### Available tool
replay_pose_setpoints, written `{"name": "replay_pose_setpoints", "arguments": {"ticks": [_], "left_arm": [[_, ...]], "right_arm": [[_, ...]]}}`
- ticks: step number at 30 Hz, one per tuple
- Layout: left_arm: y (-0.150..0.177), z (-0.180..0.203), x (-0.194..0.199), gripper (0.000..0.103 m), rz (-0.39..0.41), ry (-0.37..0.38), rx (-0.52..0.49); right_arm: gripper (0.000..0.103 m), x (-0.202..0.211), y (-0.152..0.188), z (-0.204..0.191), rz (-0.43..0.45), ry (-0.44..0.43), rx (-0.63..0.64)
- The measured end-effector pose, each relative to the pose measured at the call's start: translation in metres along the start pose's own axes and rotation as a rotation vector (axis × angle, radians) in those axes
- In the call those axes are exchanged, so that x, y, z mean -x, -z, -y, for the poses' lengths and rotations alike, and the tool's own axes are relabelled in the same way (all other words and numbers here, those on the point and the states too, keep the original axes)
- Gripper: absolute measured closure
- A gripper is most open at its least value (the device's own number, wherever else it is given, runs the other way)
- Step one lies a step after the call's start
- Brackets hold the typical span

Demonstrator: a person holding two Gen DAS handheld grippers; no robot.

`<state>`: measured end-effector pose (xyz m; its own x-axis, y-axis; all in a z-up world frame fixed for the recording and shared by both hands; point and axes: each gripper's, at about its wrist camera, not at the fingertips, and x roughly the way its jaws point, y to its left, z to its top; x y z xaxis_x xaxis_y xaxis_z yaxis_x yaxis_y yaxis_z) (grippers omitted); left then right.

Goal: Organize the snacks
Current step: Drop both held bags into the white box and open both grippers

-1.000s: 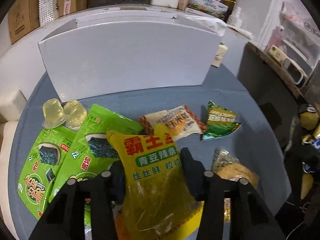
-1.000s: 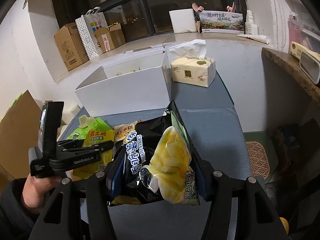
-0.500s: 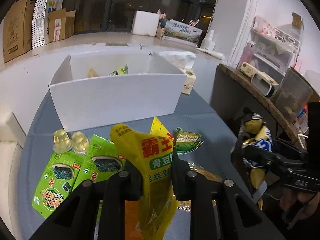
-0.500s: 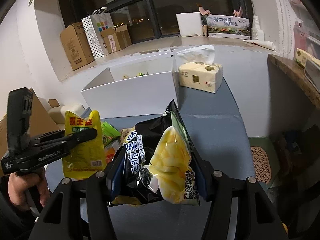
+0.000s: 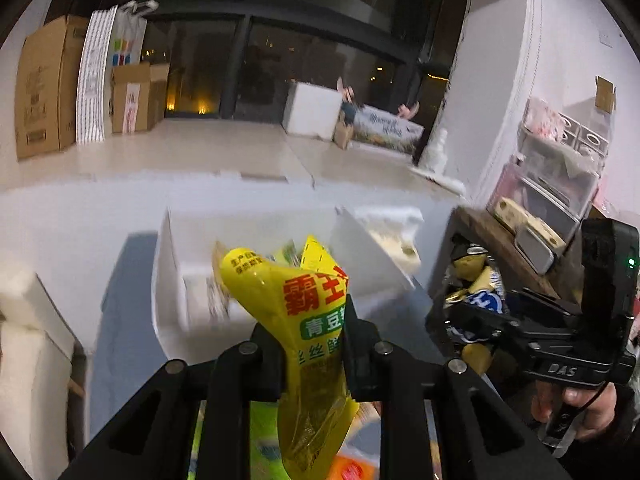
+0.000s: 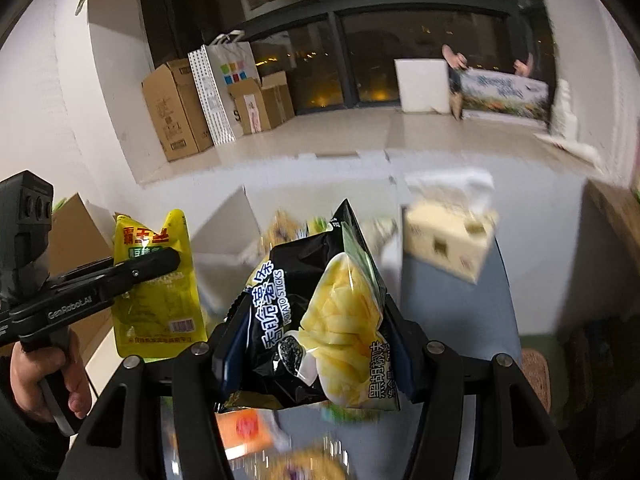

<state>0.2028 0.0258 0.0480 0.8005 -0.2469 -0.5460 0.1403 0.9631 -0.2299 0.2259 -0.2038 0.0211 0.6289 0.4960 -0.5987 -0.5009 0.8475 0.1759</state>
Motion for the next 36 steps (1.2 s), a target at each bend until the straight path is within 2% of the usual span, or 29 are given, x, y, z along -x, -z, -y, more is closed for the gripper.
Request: {"name": "replay_pose_setpoints", "arguments": {"ticks": [4,7,9,12,13,14,15,16,18,22,29,36], "left_arm": [[-0.034,-0.014,-0.022,0.078,0.021,-0.011,-0.021],[-0.052,-0.024,-0.049,0.078,0.014,-0.067,-0.064],[-0.056,-0.032,-0.062,0.078,0.001,-0.072,-0.059],[-0.056,-0.041,-0.085,0.077,-0.017,-0.123,-0.087],[-0.053,-0.046,-0.094,0.067,-0.029,-0.181,-0.095],[-0.05,-0.051,-0.1,0.042,-0.052,-0.209,-0.082],[-0.048,-0.055,-0.103,0.028,-0.068,-0.219,-0.066],[-0.044,-0.061,-0.105,0.002,-0.079,-0.227,-0.034],[-0.037,-0.069,-0.099,0.0,-0.044,-0.213,0.013],[-0.031,-0.077,-0.097,0.0,-0.058,-0.206,0.057],[-0.024,-0.071,-0.074,0.0,-0.073,-0.201,0.046],[0.02,-0.051,-0.01,0.0,-0.076,-0.114,0.019]], "right_arm": [[0.039,-0.04,-0.04,0.002,-0.03,0.013,-0.007],[0.039,-0.069,-0.059,0.005,-0.056,0.04,0.001],[0.039,-0.086,-0.068,0.005,-0.074,0.07,0.024],[0.038,-0.106,-0.076,0.008,-0.098,0.083,0.038],[0.035,-0.111,-0.077,0.011,-0.102,0.095,0.027],[0.025,-0.113,-0.078,0.013,-0.104,0.102,0.017],[0.015,-0.118,-0.078,0.017,-0.107,0.103,0.003],[0.0,-0.118,-0.077,0.019,-0.103,0.109,0.001],[0.0,-0.116,-0.074,0.02,-0.085,0.144,0.016],[0.0,-0.113,-0.068,0.024,-0.096,0.134,0.005],[0.0,-0.097,-0.057,0.017,-0.083,0.095,-0.018],[0.0,-0.053,-0.017,0.007,-0.041,-0.003,-0.063]]}}
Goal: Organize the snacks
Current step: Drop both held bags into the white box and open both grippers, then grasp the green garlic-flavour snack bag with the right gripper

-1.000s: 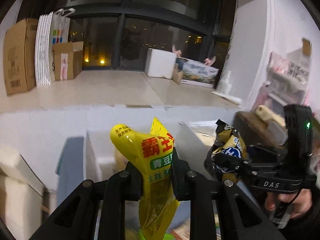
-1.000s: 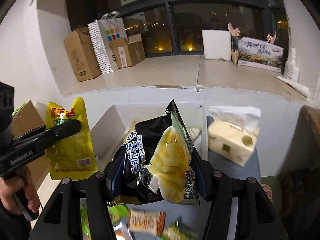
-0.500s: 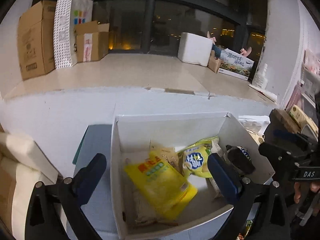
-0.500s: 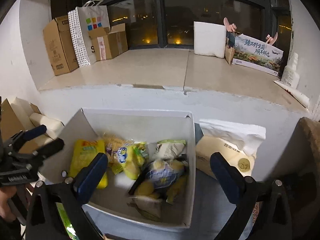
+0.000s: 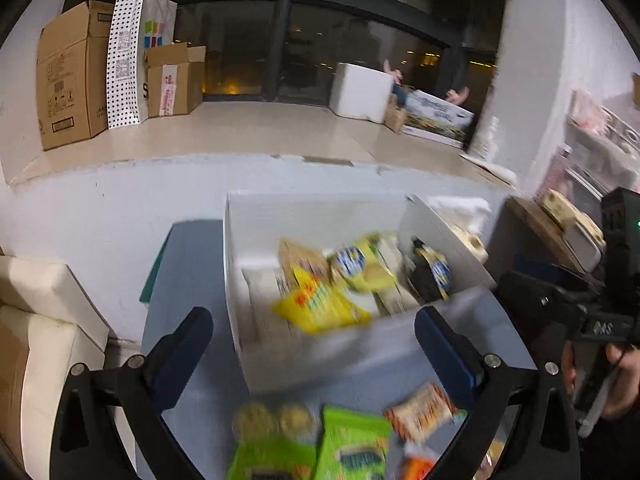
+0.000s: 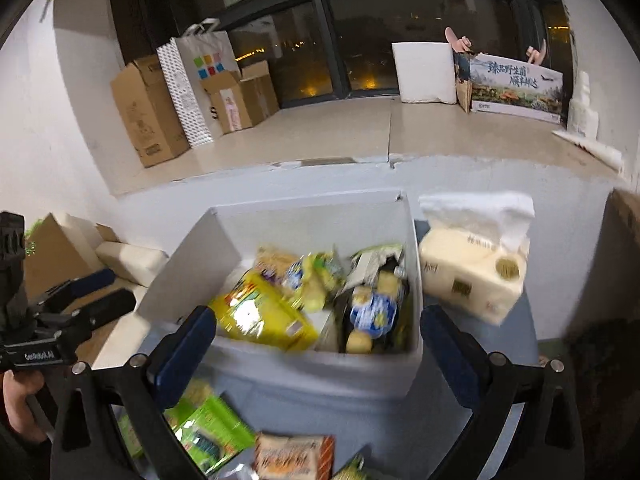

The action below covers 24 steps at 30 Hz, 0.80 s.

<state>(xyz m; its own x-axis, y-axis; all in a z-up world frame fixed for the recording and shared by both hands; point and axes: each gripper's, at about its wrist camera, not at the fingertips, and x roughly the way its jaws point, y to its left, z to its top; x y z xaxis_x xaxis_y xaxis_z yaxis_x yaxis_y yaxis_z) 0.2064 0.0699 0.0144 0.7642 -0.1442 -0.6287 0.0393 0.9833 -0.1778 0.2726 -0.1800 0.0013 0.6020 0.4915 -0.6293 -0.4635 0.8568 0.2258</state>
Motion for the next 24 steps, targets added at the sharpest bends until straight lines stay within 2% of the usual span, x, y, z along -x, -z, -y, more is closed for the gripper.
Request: {"name": "replay_pose_setpoints", "arguments": {"ticks": [3,6,9,11,14,18,21,24], "left_arm": [[0.023,0.005,0.025,0.0,-0.019,0.029,-0.032],[0.045,0.01,0.05,0.0,-0.021,0.025,-0.064],[0.069,0.011,0.071,0.0,-0.044,0.06,-0.049],[0.089,0.015,0.084,0.0,-0.042,0.049,-0.042],[0.113,0.018,0.095,0.0,-0.029,0.072,0.007],[0.143,0.031,0.094,0.0,-0.04,0.117,0.003],[0.153,0.039,0.085,0.0,-0.076,0.086,-0.021],[0.158,0.042,0.082,0.0,-0.084,0.095,-0.02]], "right_arm": [[0.0,0.022,0.02,-0.003,0.016,-0.018,-0.003],[0.0,0.049,0.038,-0.002,0.028,-0.06,-0.025],[0.0,0.072,0.055,-0.002,0.052,-0.067,-0.03],[0.0,0.086,0.069,-0.001,0.066,-0.065,-0.038],[0.0,0.099,0.097,0.001,0.049,-0.072,-0.049],[0.0,0.104,0.136,0.005,0.036,0.0,-0.078],[0.0,0.093,0.154,0.006,-0.01,0.096,-0.055],[0.0,0.088,0.158,0.011,-0.027,0.093,-0.053]]}}
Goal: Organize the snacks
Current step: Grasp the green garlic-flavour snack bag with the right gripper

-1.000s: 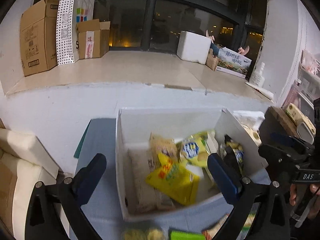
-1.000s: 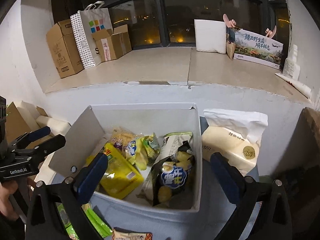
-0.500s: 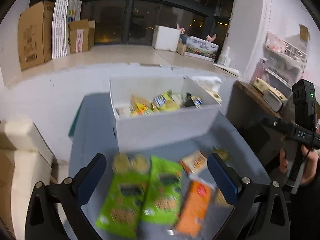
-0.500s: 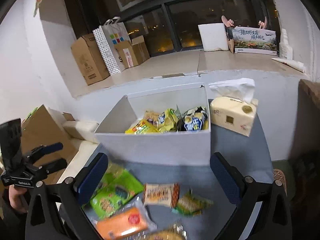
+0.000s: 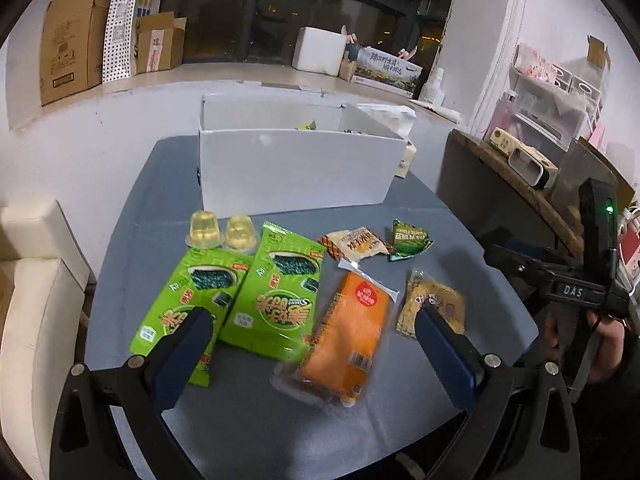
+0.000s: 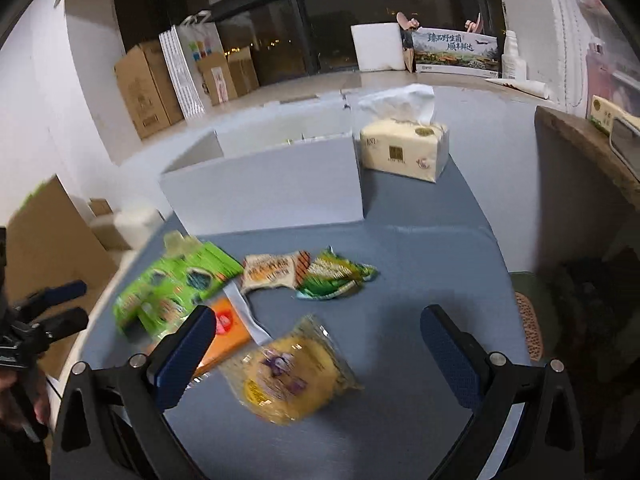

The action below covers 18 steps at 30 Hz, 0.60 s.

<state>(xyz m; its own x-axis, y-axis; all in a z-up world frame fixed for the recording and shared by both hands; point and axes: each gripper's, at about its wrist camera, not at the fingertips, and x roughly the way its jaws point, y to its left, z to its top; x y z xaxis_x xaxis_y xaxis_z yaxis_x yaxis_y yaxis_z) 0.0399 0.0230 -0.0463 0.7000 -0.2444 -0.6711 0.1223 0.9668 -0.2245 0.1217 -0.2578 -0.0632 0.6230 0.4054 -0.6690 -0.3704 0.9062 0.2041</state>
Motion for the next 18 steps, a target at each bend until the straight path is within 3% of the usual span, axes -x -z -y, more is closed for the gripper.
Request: {"name": "replay_pose_setpoints", "arguments": {"ticks": [5,18], "left_arm": [[-0.001,-0.005,0.0,0.0,0.011,0.012,0.033],[0.003,-0.025,0.002,0.0,0.008,-0.02,0.079]], "right_arm": [[0.0,-0.022,-0.004,0.003,-0.043,0.017,0.006],[0.0,-0.123,-0.031,0.001,-0.208,0.049,0.142]]}}
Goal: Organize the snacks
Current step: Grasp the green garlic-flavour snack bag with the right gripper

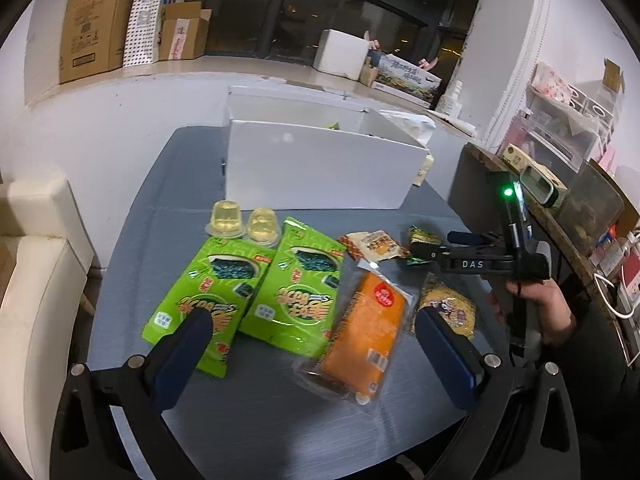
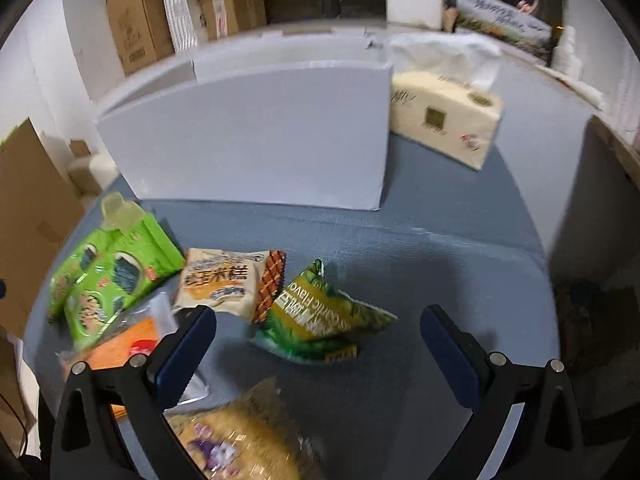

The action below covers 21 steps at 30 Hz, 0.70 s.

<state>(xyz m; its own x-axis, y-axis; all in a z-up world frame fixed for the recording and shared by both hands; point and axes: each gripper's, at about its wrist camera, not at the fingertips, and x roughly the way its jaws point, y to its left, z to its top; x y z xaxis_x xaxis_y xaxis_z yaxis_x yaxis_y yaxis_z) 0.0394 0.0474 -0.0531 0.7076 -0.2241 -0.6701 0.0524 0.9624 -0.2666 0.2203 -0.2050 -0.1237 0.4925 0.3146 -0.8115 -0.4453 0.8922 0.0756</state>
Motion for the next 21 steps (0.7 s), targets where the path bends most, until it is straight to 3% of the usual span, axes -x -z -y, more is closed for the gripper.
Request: {"name": "replay_pose_setpoints", "arguments": {"ticks": [3,6,7,14,21], "left_arm": [[0.001,-0.009,-0.001,0.0,-0.002,-0.011,0.024],[0.001,-0.014,-0.003,0.0,-0.006,-0.012,0.041],[0.001,-0.015,-0.003,0.0,-0.005,-0.014,0.041],[0.0,-0.016,-0.008,0.0,-0.009,-0.018,0.03],[-0.022,-0.019,-0.031,0.0,-0.014,-0.053,-0.025]], "right_arm": [[0.003,-0.012,0.002,0.004,-0.026,-0.002,-0.009],[0.041,-0.013,0.006,0.004,-0.012,0.039,0.016],[0.046,-0.011,0.007,0.005,-0.002,0.036,0.008],[0.048,0.009,0.015,0.015,0.05,-0.033,-0.036],[0.048,0.072,0.027,0.003,0.171,-0.117,-0.059]]}}
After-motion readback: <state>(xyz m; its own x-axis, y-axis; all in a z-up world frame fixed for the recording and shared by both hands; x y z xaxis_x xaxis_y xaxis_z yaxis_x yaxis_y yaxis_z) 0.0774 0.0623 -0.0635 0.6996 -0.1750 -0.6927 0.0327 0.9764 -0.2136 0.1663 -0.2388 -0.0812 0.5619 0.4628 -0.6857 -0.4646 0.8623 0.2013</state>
